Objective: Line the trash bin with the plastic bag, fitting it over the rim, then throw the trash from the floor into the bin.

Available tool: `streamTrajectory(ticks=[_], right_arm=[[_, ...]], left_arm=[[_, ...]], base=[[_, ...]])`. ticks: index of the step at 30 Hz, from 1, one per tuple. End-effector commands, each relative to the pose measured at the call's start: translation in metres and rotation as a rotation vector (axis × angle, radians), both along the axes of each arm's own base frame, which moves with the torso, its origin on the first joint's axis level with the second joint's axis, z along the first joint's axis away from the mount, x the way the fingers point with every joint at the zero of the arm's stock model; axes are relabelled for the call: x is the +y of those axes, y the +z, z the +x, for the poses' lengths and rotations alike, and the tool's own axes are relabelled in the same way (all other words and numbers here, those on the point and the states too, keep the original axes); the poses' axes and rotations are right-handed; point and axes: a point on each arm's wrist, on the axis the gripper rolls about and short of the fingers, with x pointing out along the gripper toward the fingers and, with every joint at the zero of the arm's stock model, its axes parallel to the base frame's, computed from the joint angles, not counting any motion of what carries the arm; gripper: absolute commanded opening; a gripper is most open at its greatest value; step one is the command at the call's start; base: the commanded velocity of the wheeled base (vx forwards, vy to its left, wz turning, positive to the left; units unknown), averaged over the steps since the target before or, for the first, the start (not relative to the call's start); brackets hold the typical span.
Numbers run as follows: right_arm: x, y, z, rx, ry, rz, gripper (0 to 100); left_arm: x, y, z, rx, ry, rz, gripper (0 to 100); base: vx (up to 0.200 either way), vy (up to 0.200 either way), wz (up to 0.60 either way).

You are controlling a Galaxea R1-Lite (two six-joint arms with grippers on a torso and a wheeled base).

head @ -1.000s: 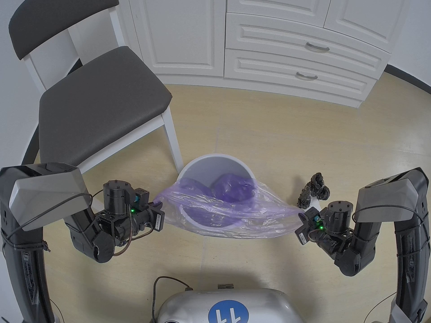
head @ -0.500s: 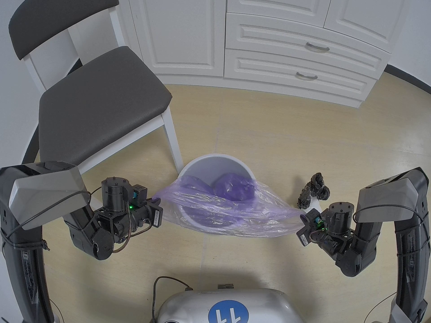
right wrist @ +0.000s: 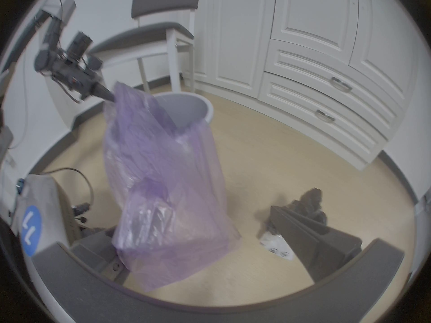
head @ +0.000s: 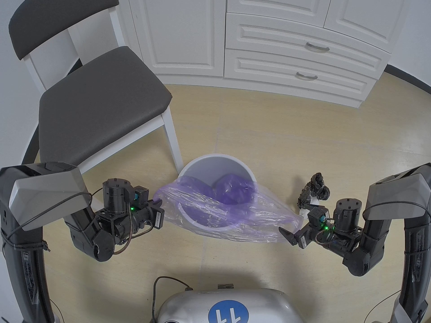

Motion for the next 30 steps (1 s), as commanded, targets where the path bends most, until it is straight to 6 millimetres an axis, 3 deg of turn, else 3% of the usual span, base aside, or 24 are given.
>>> streamTrajectory(ticks=[1,14,30], right_arm=[[-0.024,0.009,0.0,0.021,0.112,0.121,100],[-0.073,0.001,0.008,0.136,0.34,0.357,100],[-0.104,-0.005,0.013,0.185,0.402,0.469,100]], left_arm=[[0.0,-0.002,0.0,0.005,0.0,0.001,0],[0.002,-0.007,0.005,0.015,0.009,0.008,0],[0.004,-0.013,0.009,0.023,0.019,0.013,0]], base=[[0.0,0.0,0.0],[0.0,0.0,0.0],[0.0,0.0,0.0]])
